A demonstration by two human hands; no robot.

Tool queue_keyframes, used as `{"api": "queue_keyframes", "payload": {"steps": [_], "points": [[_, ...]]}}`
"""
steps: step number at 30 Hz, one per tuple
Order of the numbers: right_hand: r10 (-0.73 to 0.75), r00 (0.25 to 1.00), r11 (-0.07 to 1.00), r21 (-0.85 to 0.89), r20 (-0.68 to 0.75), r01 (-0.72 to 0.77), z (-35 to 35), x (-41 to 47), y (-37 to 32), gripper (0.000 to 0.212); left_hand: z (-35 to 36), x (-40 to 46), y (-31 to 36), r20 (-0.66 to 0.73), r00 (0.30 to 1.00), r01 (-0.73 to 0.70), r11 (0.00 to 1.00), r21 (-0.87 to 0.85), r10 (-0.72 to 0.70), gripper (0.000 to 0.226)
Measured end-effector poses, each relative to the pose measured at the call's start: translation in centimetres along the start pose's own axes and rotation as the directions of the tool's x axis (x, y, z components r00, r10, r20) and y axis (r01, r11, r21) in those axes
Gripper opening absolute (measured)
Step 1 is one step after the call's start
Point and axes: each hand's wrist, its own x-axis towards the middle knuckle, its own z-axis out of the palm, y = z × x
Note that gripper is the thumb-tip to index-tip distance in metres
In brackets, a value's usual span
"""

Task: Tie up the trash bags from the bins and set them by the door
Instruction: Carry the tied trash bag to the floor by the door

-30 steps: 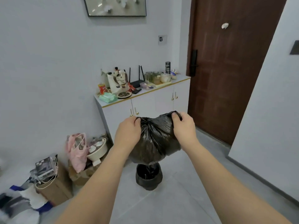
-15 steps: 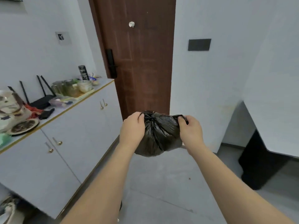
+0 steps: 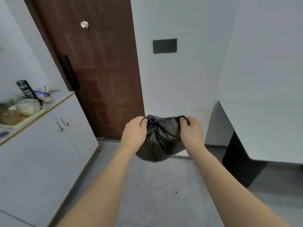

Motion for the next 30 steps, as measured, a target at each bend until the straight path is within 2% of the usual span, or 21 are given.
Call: {"api": "queue_keyframes", "payload": {"steps": [8, 18, 24, 30], "points": [[0.064, 0.998, 0.998, 0.011, -0.012, -0.064, 2.8, 10.3, 3.7, 0.025, 7.7, 9.4, -1.0, 0.083, 0.996, -0.010, 1.000, -0.001, 0.010, 0.031], [0.082, 0.996, 0.990, -0.115, -0.029, -0.084, 5.9, 23.9, 7.1, 0.022, 17.1, 22.5, -1.9, 0.155, 0.988, 0.007, 0.996, -0.089, 0.007, 0.032], [0.156, 0.987, 0.978, -0.137, -0.023, -0.158, 5.7, 32.0, 12.3, 0.018, 24.8, 28.0, -1.8, 0.232, 0.973, 0.025, 0.999, -0.044, -0.014, 0.031], [0.272, 0.958, 0.949, -0.191, 0.090, -0.252, 6.9, 38.5, 19.7, 0.022, 33.2, 31.5, -2.9, 0.292, 0.948, 0.130, 0.991, -0.004, -0.123, 0.028]]}}
